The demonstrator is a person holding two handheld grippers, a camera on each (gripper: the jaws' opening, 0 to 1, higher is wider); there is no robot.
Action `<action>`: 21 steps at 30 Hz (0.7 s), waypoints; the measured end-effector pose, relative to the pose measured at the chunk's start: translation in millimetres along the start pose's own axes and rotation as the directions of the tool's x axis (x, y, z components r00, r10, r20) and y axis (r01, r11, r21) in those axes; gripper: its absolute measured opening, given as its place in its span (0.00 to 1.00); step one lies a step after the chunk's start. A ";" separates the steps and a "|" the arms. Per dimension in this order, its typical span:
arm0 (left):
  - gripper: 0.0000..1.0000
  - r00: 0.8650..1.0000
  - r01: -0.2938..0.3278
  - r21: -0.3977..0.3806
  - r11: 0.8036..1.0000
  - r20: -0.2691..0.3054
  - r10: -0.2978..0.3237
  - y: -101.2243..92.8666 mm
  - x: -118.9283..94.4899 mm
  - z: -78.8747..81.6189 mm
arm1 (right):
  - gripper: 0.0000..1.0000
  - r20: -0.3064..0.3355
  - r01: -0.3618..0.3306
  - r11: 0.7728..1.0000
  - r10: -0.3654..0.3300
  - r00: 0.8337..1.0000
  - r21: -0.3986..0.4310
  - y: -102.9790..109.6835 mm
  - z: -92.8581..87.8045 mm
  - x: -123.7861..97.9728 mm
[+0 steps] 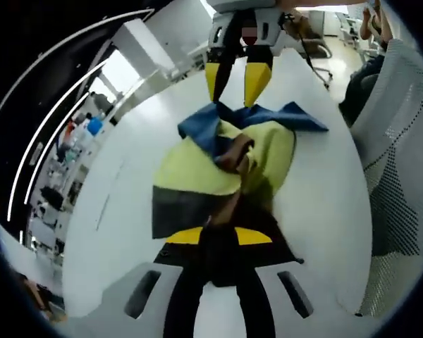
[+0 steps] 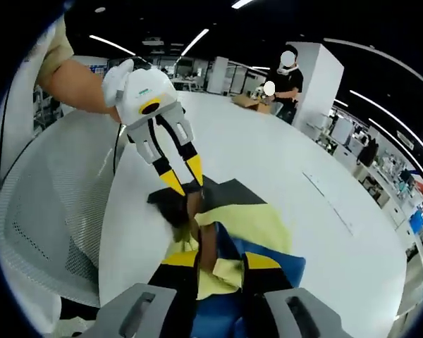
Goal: Fold the garment on the visible template until the final outline fits inside the template.
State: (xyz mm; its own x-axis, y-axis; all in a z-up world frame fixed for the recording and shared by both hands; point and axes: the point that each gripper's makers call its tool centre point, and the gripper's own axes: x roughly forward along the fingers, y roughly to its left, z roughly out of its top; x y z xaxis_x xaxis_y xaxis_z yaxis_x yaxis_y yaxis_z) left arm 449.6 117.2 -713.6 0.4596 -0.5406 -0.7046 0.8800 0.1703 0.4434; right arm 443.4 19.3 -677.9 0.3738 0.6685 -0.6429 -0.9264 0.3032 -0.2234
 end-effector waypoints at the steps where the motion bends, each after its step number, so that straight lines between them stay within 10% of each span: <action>1: 0.12 1.000 0.002 0.019 1.000 -0.008 -0.002 -0.5 1.3 0.0 | 0.18 -0.006 -0.003 1.000 0.003 1.000 -0.007 -0.2 0.1 2.1; 21: 0.10 0.997 -0.003 0.172 0.985 -0.079 0.016 -2.9 14.0 -4.8 | 0.08 -0.131 -0.053 0.971 0.022 0.991 -0.234 -2.8 -1.2 45.2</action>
State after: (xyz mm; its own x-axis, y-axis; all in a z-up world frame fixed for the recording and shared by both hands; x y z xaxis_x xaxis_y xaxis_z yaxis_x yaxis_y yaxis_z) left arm 454.1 113.1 -727.3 0.4820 -0.4708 -0.7390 0.8453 0.0278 0.5336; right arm 462.9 47.9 -707.2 0.3441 0.5803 -0.7382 -0.9296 0.1002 -0.3546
